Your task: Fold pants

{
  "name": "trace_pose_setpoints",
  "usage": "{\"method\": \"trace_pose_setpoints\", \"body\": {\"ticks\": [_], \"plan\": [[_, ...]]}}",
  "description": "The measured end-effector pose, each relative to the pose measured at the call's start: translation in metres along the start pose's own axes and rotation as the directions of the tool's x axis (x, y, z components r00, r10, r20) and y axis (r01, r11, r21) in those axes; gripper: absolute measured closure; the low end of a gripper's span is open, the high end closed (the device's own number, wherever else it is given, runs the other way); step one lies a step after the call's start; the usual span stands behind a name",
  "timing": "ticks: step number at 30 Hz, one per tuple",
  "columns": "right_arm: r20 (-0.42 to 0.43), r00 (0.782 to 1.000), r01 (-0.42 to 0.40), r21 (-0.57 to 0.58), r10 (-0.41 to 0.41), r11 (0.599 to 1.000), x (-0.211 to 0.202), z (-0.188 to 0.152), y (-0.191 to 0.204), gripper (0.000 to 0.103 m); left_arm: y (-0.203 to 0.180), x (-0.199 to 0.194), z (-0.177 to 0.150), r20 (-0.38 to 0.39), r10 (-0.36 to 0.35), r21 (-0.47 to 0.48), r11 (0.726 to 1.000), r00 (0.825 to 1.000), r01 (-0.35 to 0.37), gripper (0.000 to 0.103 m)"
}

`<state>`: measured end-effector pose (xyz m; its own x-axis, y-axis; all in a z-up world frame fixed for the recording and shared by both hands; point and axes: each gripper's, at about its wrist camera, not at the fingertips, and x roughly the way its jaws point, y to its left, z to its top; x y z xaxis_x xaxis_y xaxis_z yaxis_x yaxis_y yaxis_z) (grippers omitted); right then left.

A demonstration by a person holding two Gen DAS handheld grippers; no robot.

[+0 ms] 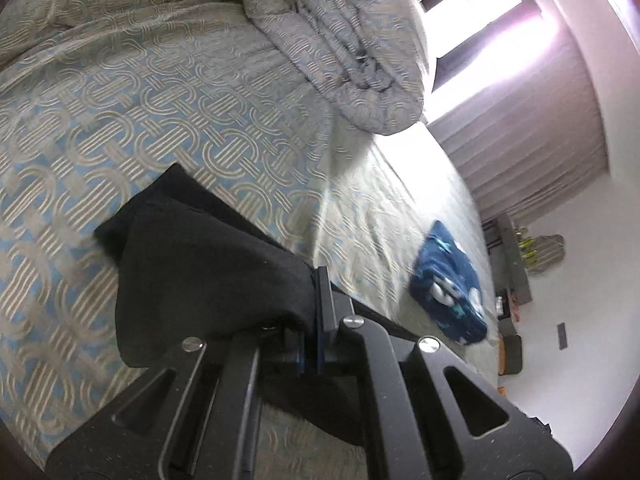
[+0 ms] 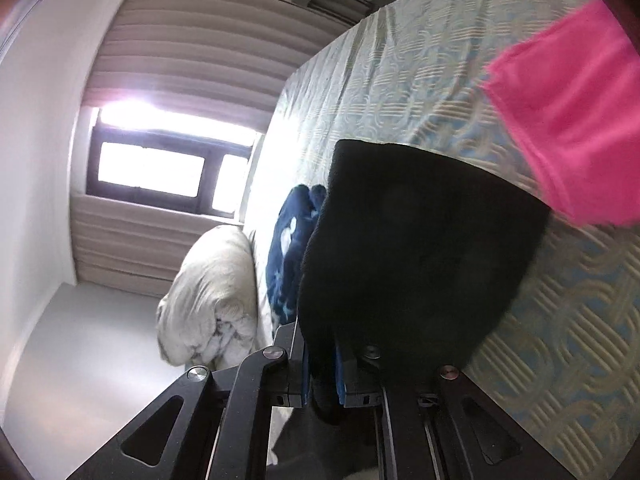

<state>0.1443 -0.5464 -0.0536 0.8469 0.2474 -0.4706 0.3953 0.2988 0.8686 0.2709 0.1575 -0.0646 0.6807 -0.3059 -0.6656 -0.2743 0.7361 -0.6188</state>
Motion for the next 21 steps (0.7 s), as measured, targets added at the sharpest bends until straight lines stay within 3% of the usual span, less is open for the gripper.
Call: {"method": "trace_pose_setpoints", "body": {"ticks": [4, 7, 9, 10, 11, 12, 13, 15, 17, 21], "plan": [[-0.045, 0.997, 0.058, 0.068, -0.055, 0.996, 0.056, 0.025, -0.001, 0.093, 0.011, 0.044, 0.019, -0.040, 0.057, -0.020, 0.998, 0.998, -0.058, 0.098], [-0.056, 0.987, 0.156, 0.036, -0.154, 0.987, 0.096, 0.039, 0.001, 0.093, 0.021, 0.080, 0.023, -0.119, 0.106, -0.017, 0.994, 0.987, -0.109, 0.097], [-0.073, 0.972, 0.222, -0.021, -0.223, 0.975, 0.119, 0.045, 0.000, 0.085, 0.031, 0.097, 0.025, -0.170, 0.144, -0.028, 0.988, 0.975, -0.151, 0.094], [-0.084, 0.964, 0.249, -0.044, -0.252, 0.967, 0.132, 0.048, -0.002, 0.082, 0.037, 0.101, 0.026, -0.179, 0.140, -0.045, 0.988, 0.974, -0.151, 0.087], [-0.091, 0.962, 0.255, -0.055, -0.259, 0.965, 0.139, 0.049, -0.005, 0.072, 0.044, 0.101, 0.029, -0.177, 0.110, -0.072, 0.990, 0.978, -0.124, 0.082], [-0.096, 0.967, 0.234, -0.051, -0.238, 0.971, 0.142, 0.050, -0.007, 0.069, 0.047, 0.100, 0.031, -0.174, 0.088, -0.088, 0.991, 0.981, -0.105, 0.067], [-0.103, 0.974, 0.197, -0.035, -0.200, 0.980, 0.143, 0.051, -0.010, 0.066, 0.051, 0.096, 0.034, -0.168, 0.056, -0.113, 0.991, 0.984, -0.076, 0.059], [-0.070, 0.995, 0.079, 0.025, -0.077, 0.997, 0.130, 0.051, -0.015, 0.043, 0.060, 0.082, 0.036, -0.154, -0.027, -0.170, 0.986, 0.988, 0.001, 0.058], [-0.025, 0.997, 0.076, -0.005, -0.076, 0.997, 0.114, 0.048, -0.008, 0.030, 0.065, 0.071, 0.037, -0.161, -0.037, -0.185, 0.983, 0.986, 0.007, 0.056], [-0.074, 0.995, 0.051, -0.234, -0.070, 0.971, 0.100, 0.026, 0.021, 0.033, 0.068, 0.043, 0.035, -0.137, -0.060, -0.171, 0.985, 0.989, 0.036, 0.051]]}}
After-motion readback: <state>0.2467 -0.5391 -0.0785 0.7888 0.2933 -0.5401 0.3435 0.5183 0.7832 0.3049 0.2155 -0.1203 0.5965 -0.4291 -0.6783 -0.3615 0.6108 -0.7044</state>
